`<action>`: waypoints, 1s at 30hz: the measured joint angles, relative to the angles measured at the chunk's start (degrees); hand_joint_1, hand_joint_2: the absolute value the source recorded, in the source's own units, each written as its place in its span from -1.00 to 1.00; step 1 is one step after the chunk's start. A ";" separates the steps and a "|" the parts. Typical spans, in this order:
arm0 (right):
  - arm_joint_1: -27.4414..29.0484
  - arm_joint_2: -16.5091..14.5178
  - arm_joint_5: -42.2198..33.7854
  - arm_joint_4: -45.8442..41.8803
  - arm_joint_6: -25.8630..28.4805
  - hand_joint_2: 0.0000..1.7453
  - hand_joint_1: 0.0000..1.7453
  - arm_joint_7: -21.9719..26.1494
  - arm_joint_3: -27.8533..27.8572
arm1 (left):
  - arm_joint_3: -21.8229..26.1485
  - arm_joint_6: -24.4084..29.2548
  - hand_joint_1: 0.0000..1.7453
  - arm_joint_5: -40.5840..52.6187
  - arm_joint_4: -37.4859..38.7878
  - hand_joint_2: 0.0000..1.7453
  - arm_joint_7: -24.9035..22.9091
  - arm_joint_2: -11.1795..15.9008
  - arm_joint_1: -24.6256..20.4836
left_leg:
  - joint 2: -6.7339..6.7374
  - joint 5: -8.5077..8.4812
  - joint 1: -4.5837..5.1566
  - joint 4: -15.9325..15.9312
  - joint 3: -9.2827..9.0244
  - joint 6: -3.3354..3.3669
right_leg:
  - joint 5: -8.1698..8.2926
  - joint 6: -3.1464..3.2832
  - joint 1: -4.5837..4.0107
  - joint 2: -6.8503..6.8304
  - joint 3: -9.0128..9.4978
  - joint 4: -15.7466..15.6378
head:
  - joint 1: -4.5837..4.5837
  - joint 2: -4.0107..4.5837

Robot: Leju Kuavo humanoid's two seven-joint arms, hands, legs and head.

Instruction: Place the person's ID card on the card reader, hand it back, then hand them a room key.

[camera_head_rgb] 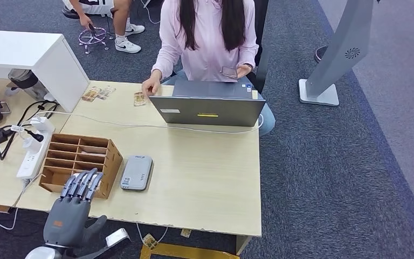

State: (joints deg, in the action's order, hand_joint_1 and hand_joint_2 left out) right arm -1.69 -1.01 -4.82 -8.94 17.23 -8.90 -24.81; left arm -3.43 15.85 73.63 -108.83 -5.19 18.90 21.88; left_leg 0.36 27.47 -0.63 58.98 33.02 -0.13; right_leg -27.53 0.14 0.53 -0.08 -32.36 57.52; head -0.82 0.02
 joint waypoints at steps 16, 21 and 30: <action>-0.02 0.00 0.20 0.00 -0.32 1.00 -1.00 -0.20 0.01 | 11.81 -10.90 -1.00 -5.93 4.39 1.00 0.16 3.30 -2.99 | -0.01 -0.01 0.00 0.00 0.00 0.01 | 0.00 0.00 0.00 -0.01 0.00 0.00 | 0.00 0.00; -0.03 0.01 0.51 0.00 -0.79 1.00 -1.00 -0.28 -0.01 | 13.28 -11.25 -1.00 -5.46 5.64 1.00 0.39 3.25 -3.88 | -0.01 -0.02 0.01 0.00 0.01 0.02 | 0.00 0.00 0.00 -0.01 0.00 0.00 | 0.01 0.00; -0.04 0.02 0.84 0.00 -1.12 1.00 -1.00 -0.15 -0.05 | 13.43 -11.43 -1.00 -3.46 7.01 1.00 1.20 2.83 -5.84 | -0.01 -0.02 0.00 0.01 0.00 0.02 | 0.01 0.00 0.00 -0.01 0.00 0.00 | 0.01 0.00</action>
State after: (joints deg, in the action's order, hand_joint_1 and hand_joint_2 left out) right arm -1.73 -0.99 -3.98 -8.94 16.11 -9.05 -24.86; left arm 10.00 4.42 70.17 -101.83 -3.99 21.72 16.04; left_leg 0.35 27.45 -0.62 58.99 33.01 -0.11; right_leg -27.52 0.14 0.53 -0.09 -32.36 57.52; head -0.81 0.02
